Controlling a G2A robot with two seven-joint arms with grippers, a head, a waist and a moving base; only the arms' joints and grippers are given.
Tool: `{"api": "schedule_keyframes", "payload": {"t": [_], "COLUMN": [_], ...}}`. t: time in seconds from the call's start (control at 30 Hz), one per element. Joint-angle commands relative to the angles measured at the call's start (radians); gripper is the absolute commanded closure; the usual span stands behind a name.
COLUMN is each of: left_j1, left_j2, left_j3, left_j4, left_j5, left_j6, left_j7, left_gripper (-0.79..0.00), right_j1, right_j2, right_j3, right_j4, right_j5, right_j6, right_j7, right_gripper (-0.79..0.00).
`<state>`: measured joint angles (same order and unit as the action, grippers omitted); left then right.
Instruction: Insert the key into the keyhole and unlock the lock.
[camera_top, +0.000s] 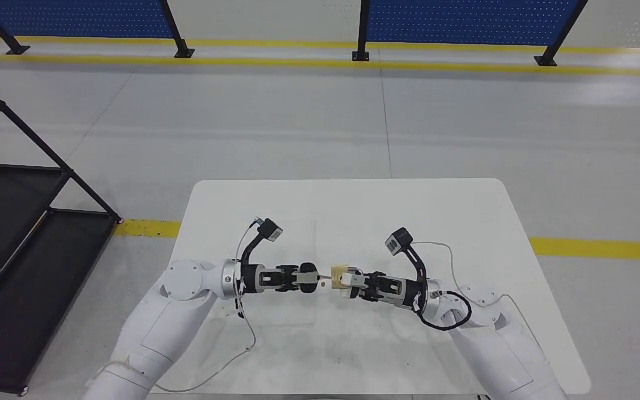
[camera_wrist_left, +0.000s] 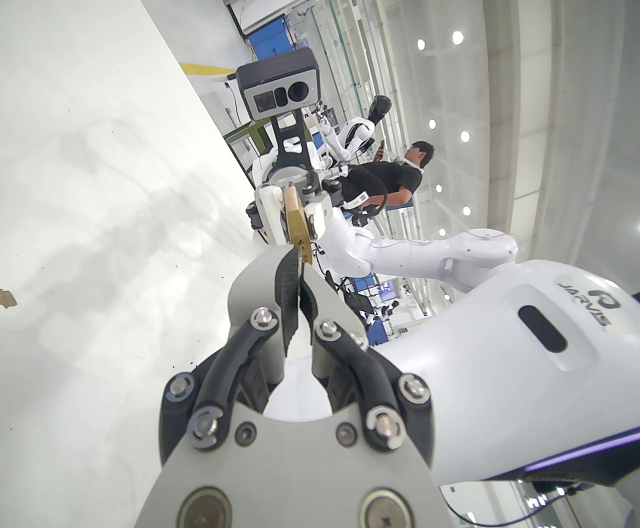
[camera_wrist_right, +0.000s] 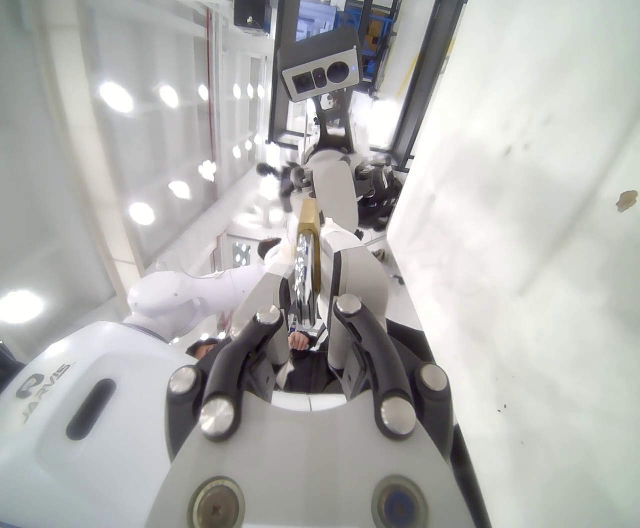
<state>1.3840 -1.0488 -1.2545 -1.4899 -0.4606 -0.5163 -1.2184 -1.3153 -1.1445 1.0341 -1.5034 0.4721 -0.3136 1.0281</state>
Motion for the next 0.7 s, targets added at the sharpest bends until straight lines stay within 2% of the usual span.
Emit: {"api": "schedule_keyframes", "payload": {"t": [0.0, 0.37, 0.67], "left_j1": [0.000, 0.002, 0.072], "left_j2": [0.001, 0.005, 0.027], "left_j3": [0.002, -0.001, -0.095], "left_j4": [-0.001, 0.001, -0.036], "left_j5": [0.001, 0.011, -0.029], "left_j6": [0.000, -0.010, -0.026], "left_j7": [0.002, 0.026, 0.022], "left_gripper": [0.000, 0.000, 0.000], "right_j1": [0.000, 0.000, 0.000], "right_j2": [0.000, 0.000, 0.000], "right_j3": [0.000, 0.000, 0.000], "right_j4": [0.000, 0.000, 0.000], "right_j5": [0.000, 0.000, 0.000], "right_j6": [0.000, 0.000, 0.000], "right_j7": [0.000, 0.000, 0.000], "right_gripper": [0.000, 0.000, 0.000]}}
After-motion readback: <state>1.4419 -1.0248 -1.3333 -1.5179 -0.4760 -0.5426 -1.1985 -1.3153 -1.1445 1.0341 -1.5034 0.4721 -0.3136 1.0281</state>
